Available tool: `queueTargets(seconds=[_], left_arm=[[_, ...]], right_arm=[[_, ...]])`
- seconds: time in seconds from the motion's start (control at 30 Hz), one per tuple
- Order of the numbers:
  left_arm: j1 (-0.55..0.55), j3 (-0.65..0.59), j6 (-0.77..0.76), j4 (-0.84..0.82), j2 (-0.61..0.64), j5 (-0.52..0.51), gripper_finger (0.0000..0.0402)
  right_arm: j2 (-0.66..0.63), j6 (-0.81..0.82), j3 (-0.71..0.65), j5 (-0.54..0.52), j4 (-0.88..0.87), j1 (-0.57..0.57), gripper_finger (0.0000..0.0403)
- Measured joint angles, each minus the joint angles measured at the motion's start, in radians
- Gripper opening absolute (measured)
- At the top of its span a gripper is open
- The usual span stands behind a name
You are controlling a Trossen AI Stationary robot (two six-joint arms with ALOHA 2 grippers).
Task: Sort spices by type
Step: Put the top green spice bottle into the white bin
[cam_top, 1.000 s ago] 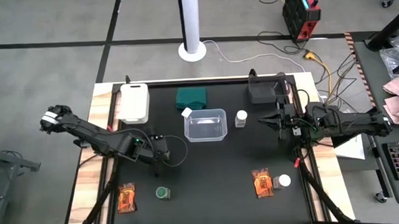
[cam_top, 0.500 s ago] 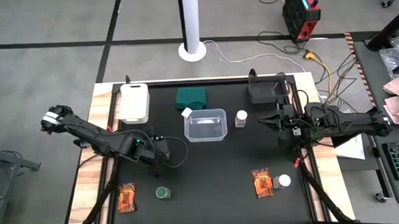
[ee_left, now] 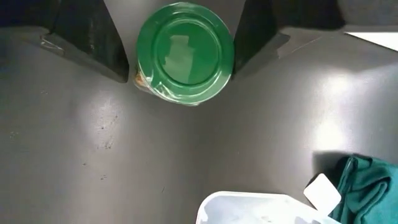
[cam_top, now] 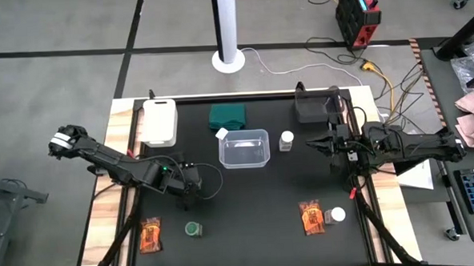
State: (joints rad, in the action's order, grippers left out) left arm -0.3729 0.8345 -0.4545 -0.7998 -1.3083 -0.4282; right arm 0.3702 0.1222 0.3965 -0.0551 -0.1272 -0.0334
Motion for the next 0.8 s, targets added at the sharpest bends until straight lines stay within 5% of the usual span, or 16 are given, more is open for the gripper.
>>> queueTargets(seconds=[0.3,0.8], left_arm=[[-0.001,0.004,-0.002,0.008,0.003,0.01,0.0191],[0.0,0.125,0.024,-0.046,0.0,-0.013,0.0189]], right_arm=[[0.0,0.0,0.0,0.0,-0.017,0.0,0.0013],[0.0,0.0,0.0,0.0,-0.018,0.0,0.0013]])
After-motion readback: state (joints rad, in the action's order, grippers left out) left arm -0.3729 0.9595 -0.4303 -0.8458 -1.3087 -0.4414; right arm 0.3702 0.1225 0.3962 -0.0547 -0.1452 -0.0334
